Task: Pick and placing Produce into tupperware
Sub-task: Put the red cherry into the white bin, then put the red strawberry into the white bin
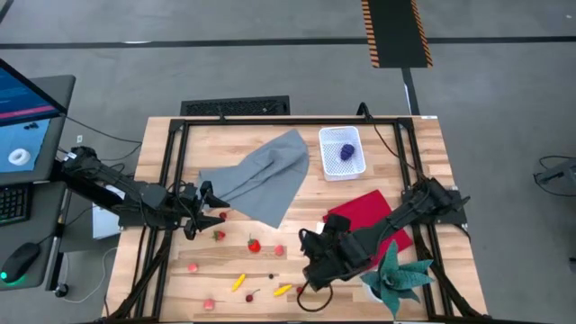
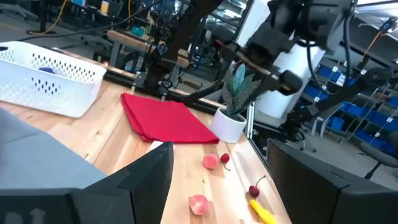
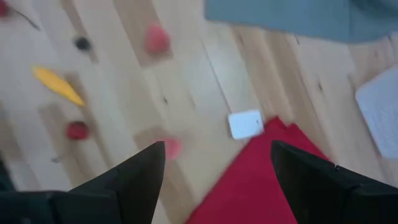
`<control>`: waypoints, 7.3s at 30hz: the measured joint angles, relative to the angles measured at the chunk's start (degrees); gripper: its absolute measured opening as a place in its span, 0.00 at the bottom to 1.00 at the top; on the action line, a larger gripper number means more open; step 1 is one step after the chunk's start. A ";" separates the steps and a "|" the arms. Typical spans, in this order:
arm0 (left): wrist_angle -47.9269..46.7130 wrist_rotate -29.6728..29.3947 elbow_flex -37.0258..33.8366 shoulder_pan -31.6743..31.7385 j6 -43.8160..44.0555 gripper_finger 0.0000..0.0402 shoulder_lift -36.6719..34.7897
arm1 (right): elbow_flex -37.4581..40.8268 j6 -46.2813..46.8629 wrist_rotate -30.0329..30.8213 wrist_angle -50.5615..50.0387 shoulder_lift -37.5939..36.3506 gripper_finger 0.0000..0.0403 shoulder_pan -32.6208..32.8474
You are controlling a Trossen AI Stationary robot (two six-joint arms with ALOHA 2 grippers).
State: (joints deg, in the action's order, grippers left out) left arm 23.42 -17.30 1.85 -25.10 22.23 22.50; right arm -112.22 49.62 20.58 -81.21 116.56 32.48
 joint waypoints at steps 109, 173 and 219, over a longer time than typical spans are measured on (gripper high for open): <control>-2.12 1.94 0.02 -0.02 1.12 0.62 0.00 | -0.26 -13.93 -22.03 9.26 21.69 0.29 1.15; -3.43 0.11 0.00 -0.02 2.05 0.62 0.02 | -8.09 -25.99 -6.92 -8.91 -10.53 0.03 -49.43; -5.99 -6.56 -0.26 -0.04 7.08 0.62 2.25 | 4.52 -15.13 -18.23 -8.81 11.35 0.12 -64.08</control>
State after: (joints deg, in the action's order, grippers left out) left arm 17.43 -23.86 1.58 -25.15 29.32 24.75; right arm -107.70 34.49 2.35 -90.02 127.92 -31.61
